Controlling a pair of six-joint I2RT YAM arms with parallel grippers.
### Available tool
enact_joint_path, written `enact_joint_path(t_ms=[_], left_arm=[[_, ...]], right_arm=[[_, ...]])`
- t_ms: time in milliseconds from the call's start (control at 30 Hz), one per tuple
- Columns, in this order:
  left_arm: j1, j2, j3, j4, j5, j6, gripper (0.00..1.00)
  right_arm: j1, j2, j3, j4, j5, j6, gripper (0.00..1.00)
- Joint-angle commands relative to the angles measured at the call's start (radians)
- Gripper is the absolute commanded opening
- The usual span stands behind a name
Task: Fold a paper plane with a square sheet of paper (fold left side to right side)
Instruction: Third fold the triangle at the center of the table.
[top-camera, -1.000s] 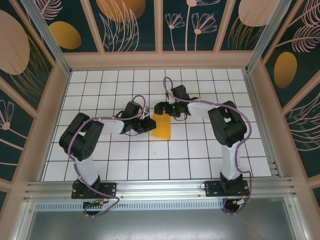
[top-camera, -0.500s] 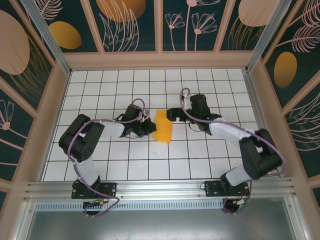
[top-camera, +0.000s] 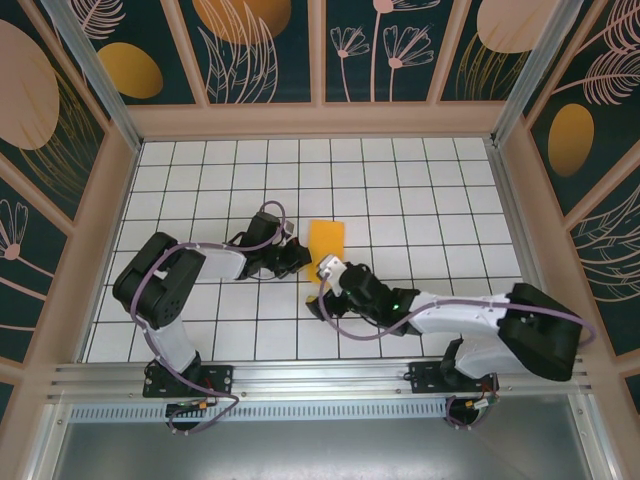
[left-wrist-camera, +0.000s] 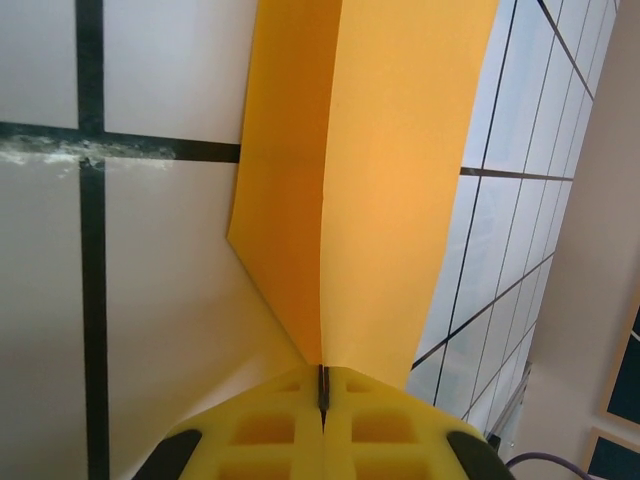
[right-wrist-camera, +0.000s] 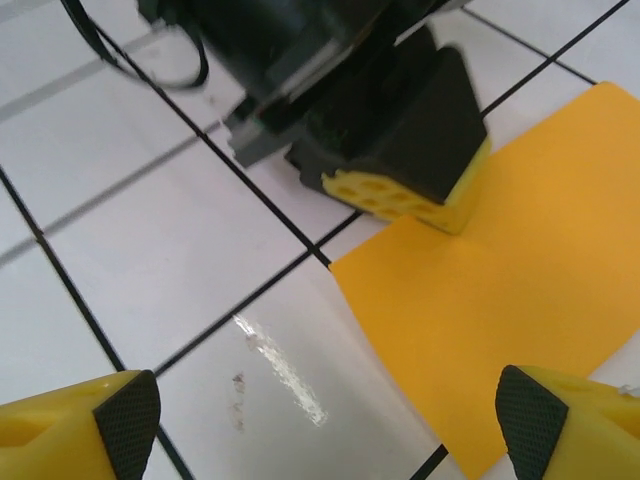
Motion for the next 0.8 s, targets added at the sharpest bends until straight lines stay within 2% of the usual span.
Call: enact_joint_path(t_ms=[0, 200, 367, 567, 767], left_arm=[[-0.005, -0.038, -0.005, 0.006, -0.006, -0.009, 0.04], [-0.005, -0.042, -0.003, -0.005, -0.008, -0.006, 0.04], [-0.007, -0.044, -0.001, -0.014, -0.008, 0.0, 0.04], [-0.008, -0.046, 0.005, -0.032, -0.013, 0.011, 0.04], [-0.008, -0.046, 0.015, -0.045, -0.025, 0.021, 0.06]], right_arm=[[0.033, 0.091, 0.067, 0.041, 0.157, -0.117, 0.87], [0.04, 0.239, 0.161, 0.049, 0.2, -0.249, 0.83], [0.039, 0.299, 0.194, 0.057, 0.229, -0.296, 0.79], [0.032, 0.321, 0.211, 0.057, 0.232, -0.3, 0.54], [0.025, 0.309, 0.202, 0.055, 0.216, -0.313, 0.15]])
